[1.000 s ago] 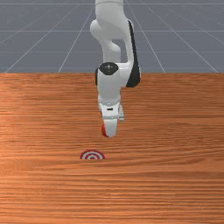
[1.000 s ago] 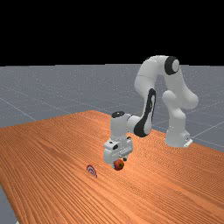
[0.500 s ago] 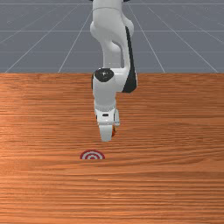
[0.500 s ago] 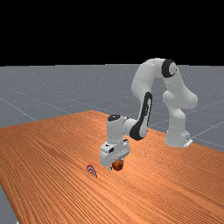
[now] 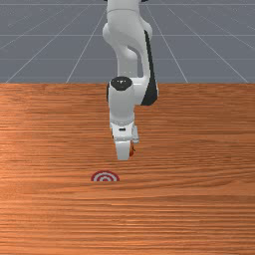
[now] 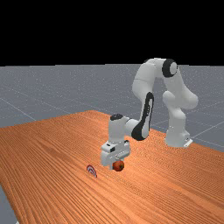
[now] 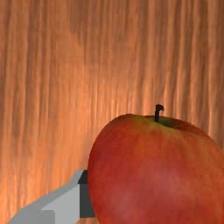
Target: Pick the apple to the marker
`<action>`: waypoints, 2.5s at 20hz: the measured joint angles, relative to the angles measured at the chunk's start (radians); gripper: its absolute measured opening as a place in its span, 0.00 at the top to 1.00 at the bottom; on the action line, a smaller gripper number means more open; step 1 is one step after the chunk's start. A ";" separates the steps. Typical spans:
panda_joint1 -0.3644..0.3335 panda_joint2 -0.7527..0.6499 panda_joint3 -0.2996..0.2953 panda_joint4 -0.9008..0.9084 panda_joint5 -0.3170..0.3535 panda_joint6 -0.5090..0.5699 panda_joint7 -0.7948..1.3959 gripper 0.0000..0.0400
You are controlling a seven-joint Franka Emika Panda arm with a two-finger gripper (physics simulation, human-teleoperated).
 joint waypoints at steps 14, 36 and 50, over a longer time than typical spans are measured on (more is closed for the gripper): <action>-0.102 -0.079 0.013 0.001 0.030 -0.098 -0.138 0.30; -0.001 -0.062 -0.004 0.034 0.022 -0.108 0.040 0.00; -0.004 0.069 -0.002 0.120 0.009 -0.024 0.009 0.00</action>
